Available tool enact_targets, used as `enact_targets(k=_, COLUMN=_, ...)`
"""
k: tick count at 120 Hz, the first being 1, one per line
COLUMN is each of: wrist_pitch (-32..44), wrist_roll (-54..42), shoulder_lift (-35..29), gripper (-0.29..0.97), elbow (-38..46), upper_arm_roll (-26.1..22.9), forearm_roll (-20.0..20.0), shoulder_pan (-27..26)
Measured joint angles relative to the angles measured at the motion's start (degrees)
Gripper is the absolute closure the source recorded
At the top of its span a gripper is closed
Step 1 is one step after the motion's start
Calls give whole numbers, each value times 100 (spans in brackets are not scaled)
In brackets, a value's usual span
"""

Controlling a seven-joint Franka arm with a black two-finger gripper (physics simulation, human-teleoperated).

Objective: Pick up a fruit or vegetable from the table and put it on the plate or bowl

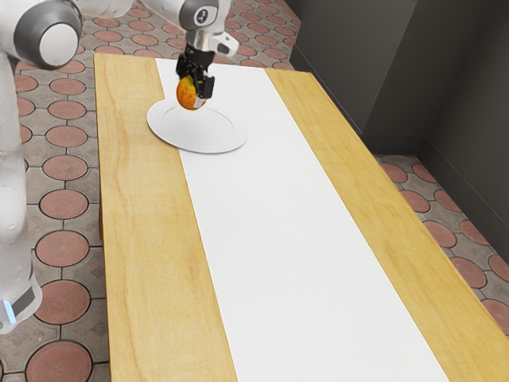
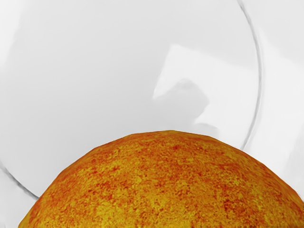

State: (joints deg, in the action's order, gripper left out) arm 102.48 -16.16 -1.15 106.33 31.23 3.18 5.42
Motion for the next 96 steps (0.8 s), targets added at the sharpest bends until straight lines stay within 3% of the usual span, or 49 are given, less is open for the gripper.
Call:
enact_targets(k=44, wrist_pitch=538, wrist_roll=-688, shoulder_lift=970, gripper=26, elbow=-683, upper_arm_roll=74, forearm_roll=-536, shoulder_pan=378)
enact_targets(k=57, wrist_pitch=638, wrist_roll=-877, shoulder_lift=991, gripper=9, elbow=-689, upper_arm_roll=69, forearm_roll=-632, shoulder_pan=372)
enact_targets(k=96, wrist_pitch=710, wrist_roll=-1318, shoulder_lift=967, gripper=1, elbow=-680, upper_arm_roll=43, forearm_roll=-799, shoulder_pan=386)
